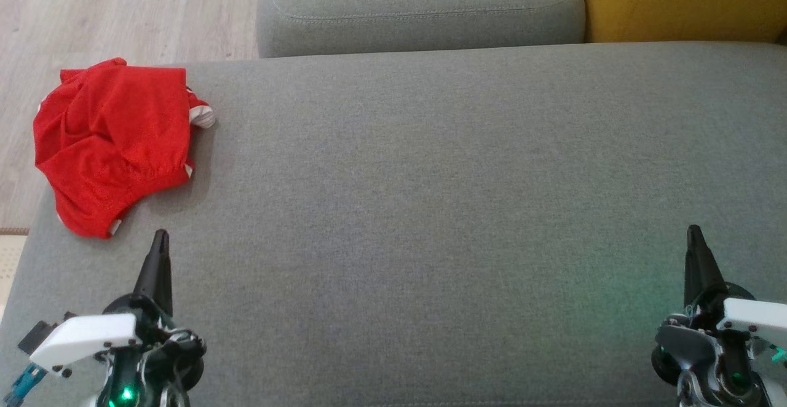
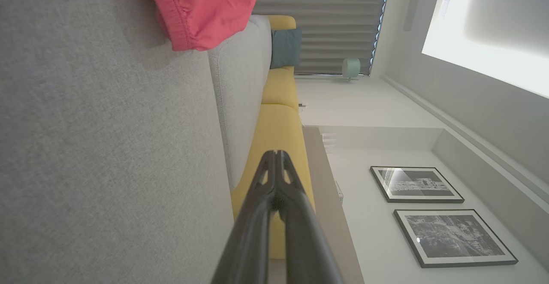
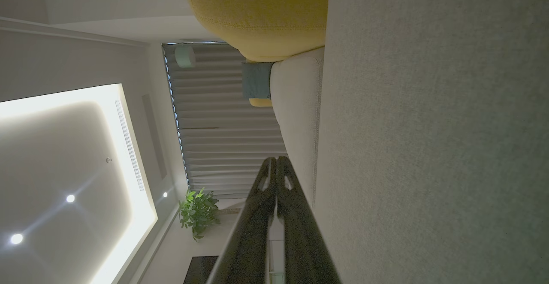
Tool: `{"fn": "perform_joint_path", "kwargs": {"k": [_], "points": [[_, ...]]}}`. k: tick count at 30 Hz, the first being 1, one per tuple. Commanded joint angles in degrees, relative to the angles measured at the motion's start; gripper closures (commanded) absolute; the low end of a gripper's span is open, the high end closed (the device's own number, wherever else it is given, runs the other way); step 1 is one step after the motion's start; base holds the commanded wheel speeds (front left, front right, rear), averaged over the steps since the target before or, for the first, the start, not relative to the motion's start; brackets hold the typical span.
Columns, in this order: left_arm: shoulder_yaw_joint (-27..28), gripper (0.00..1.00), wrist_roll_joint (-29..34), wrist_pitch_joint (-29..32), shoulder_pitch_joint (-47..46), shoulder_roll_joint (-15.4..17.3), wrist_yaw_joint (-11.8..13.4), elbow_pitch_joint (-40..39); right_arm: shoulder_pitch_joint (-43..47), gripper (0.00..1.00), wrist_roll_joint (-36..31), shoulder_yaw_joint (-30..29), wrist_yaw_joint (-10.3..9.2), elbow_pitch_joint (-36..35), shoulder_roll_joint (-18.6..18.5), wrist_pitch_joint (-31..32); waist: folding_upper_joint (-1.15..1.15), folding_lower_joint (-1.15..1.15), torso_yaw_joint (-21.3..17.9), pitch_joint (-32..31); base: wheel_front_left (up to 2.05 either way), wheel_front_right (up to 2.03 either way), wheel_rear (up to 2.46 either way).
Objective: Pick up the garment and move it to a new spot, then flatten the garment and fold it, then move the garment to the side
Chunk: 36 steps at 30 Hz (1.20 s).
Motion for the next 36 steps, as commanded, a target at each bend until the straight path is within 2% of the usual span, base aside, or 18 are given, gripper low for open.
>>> {"fn": "perform_joint_path", "kwargs": {"k": [1,11,12,17,27,36], "points": [[2.0,1.0,0.7,0.4,-3.1,0.5,-0.4,-1.5,-3.2,1.0,-0.2,1.2,-0.05,-2.1,-0.3,0.3,0.0,0.0,0.0,0.0,0.0,0.0,0.0],[2.0,1.0,0.7,0.4,-3.1,0.5,-0.4,-1.5,-3.2,1.0,-0.2,1.2,-0.05,-2.1,-0.3,0.3,0.0,0.0,0.0,0.0,0.0,0.0,0.0],[0.0,0.0,0.0,0.0,0.0,0.0,0.0,0.2,0.0,0.0,0.0,0.0,0.0,0.2,0.0,0.0,0.0,0.0,0.0,0.0,0.0,0.0,0.0],[-0.3,0.0,0.0,-0.2,2.9,-0.8,0.1,4.1,2.2,0.0,0.0,0.3,0.0,4.2,0.3,-0.2,0.0,0.0,0.0,0.0,0.0,0.0,0.0],[-1.5,0.0,1.5,-1.9,3.7,-0.7,0.5,2.3,2.8,0.0,-1.4,1.7,0.0,3.1,0.3,-1.8,0.0,0.0,-0.1,-0.5,0.0,0.0,0.0],[-2.4,0.0,6.2,-3.4,4.2,-0.6,1.4,-0.1,3.3,0.0,-5.7,2.5,-0.01,1.3,0.2,-3.4,0.0,0.0,-0.1,-1.0,0.0,0.0,0.0]]}}
